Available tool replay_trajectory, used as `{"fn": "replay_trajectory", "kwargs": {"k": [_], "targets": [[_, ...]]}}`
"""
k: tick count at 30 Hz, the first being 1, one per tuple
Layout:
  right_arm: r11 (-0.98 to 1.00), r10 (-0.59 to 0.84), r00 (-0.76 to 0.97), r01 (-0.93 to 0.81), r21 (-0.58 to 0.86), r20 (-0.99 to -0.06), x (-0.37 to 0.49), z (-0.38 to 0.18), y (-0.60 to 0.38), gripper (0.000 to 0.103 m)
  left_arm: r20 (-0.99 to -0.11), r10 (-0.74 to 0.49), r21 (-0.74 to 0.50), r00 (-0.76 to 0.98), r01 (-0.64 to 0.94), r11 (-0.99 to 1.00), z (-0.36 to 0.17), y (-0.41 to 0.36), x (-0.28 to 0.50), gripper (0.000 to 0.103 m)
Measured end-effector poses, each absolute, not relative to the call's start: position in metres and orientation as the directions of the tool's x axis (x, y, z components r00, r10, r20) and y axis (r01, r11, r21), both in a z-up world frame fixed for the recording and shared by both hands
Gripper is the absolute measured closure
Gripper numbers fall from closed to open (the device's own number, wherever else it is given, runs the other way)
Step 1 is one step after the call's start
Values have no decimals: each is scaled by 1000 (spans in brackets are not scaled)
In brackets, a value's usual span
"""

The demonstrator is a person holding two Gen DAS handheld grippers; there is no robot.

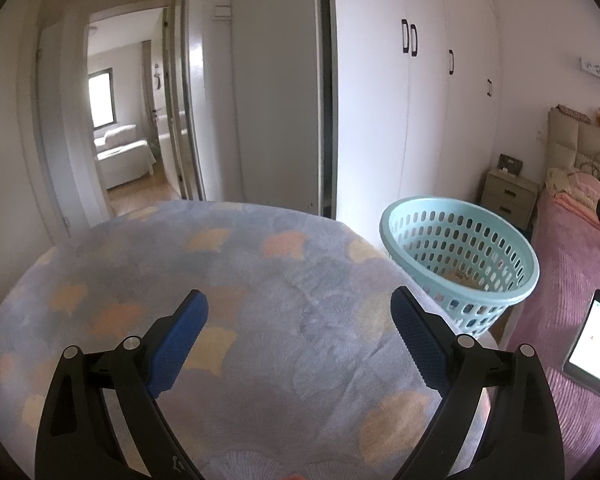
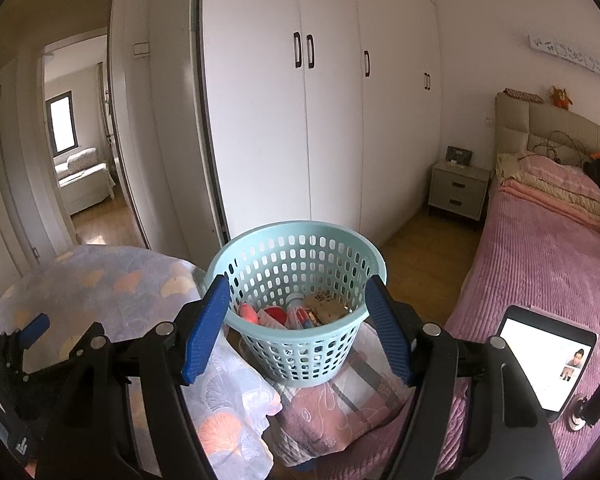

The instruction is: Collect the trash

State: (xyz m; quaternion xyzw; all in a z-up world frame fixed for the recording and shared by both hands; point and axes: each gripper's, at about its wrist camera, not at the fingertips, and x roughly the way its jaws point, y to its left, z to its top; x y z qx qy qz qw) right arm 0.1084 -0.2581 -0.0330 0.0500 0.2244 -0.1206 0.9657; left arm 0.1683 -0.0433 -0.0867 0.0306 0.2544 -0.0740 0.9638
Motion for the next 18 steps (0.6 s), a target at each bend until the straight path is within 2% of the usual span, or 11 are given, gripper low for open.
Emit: {"fn": "replay_trajectory", "kwargs": {"k": [8,18], "targets": [[967,-203,878,251,54,-434,107,-24,-258,37,-456,-135,41,880,173,984,-50,-41,153,13],[969,-202,882,244,45,-425,103,-18,-253,37,-434,-155,27,887,184,982,-33,-37,134,13]]}}
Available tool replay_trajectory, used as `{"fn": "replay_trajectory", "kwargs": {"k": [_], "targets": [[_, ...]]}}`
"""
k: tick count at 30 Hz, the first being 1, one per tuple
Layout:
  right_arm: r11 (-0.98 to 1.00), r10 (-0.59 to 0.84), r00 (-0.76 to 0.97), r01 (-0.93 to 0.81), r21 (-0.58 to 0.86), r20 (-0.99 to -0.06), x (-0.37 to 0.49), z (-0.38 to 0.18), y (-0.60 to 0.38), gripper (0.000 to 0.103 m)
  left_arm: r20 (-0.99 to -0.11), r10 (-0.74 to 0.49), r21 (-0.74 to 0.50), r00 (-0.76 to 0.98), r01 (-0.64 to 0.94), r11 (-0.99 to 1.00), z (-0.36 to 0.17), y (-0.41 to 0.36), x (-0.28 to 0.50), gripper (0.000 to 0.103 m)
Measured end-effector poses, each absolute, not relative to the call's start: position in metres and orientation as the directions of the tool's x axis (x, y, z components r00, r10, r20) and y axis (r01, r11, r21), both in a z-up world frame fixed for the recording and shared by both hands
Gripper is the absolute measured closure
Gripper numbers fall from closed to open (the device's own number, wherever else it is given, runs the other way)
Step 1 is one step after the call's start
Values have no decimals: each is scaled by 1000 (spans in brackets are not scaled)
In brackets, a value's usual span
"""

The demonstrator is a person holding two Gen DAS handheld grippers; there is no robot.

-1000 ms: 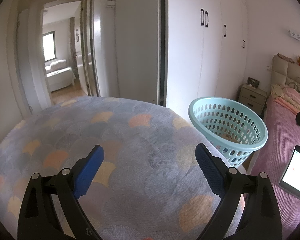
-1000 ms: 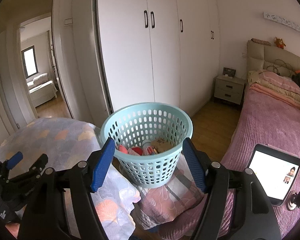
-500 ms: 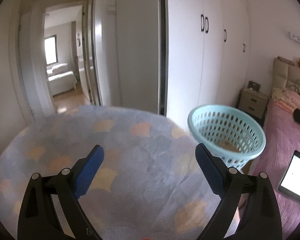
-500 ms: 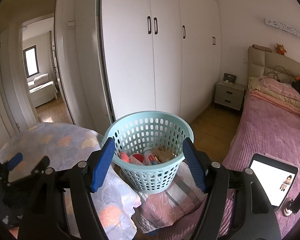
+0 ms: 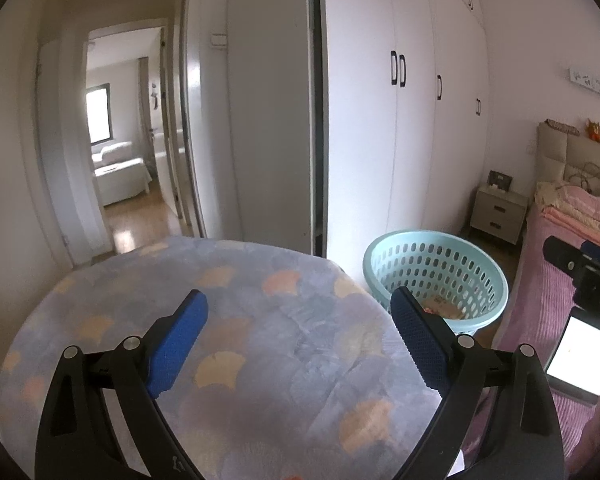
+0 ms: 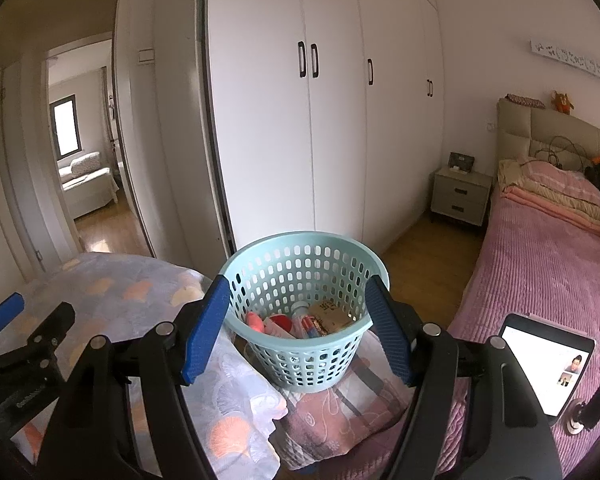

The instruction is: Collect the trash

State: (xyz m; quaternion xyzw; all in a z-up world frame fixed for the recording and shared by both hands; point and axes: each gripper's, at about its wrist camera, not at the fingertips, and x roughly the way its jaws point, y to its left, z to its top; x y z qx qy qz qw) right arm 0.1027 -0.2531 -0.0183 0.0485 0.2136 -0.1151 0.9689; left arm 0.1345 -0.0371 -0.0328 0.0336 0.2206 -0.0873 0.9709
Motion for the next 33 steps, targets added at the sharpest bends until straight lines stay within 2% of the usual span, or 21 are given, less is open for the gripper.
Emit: {"fn": "replay_trajectory", "kwargs": {"k": [29,33], "targets": [[990,-134,898,137,-23,-420,118,-8,-184,37,-412,-32,60,910,62,996,-16,19,122,13],[994,-113,899,108,-34,-424,124,-8,-168,37,-444,-43,25,895,61,998,-19,36,123,13]]}}
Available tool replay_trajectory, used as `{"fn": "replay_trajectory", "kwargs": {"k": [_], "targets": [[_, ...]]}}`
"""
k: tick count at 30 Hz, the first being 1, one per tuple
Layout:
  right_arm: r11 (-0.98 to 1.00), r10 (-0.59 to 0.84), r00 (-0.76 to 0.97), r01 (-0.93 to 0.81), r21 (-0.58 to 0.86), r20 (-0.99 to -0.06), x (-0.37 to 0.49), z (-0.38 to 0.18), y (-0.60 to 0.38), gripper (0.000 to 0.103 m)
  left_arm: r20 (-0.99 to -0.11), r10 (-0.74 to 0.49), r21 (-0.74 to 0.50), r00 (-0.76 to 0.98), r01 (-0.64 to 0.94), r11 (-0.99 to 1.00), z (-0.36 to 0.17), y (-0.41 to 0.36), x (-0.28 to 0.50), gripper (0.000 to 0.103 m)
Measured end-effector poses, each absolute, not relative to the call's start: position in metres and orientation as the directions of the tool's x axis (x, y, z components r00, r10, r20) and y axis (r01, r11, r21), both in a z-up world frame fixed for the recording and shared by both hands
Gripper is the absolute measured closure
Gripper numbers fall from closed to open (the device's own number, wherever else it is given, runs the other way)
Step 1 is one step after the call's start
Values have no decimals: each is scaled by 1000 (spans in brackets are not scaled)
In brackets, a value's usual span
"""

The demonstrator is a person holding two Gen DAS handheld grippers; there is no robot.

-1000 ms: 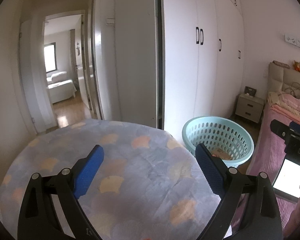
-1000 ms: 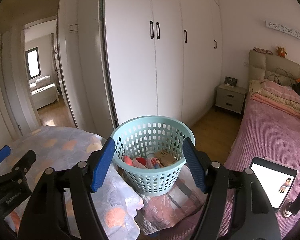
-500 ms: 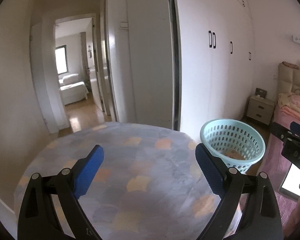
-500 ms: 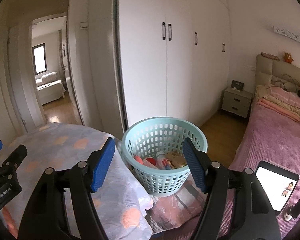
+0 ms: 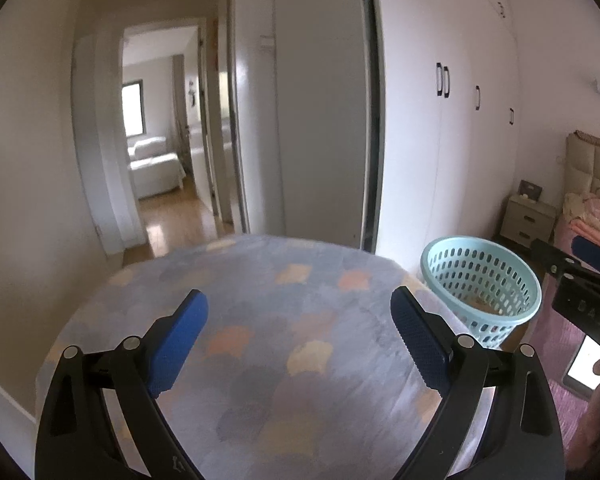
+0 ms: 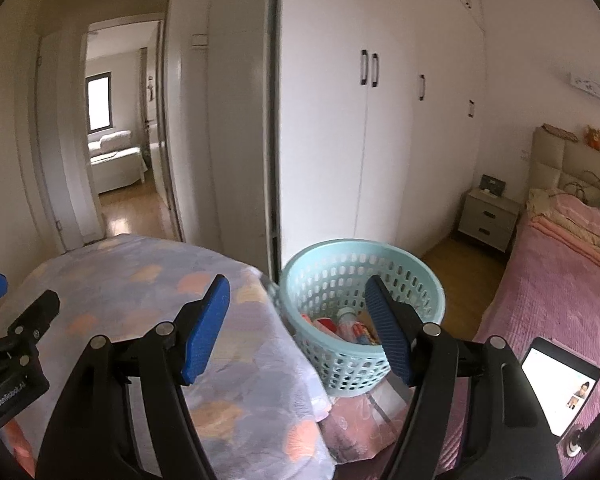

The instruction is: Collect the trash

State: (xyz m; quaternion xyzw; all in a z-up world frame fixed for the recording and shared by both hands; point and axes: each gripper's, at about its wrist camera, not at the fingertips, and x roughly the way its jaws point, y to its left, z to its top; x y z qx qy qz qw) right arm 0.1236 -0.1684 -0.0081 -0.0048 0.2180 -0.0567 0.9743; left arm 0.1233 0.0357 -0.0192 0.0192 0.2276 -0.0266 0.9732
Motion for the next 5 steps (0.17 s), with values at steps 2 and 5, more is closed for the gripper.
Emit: {"fn": "replay_trajectory", "kwargs": {"k": [2,5], "targets": [[996,-94,898,87,-37,-429,127,-9,-159,36,-453,-35,18,891,49,999,-23,44,121,13],[998,-64,894,50,-43,-443,135,-17,-141,33,-488,14,9,873,-10,1000,-34,66,118,13]]}}
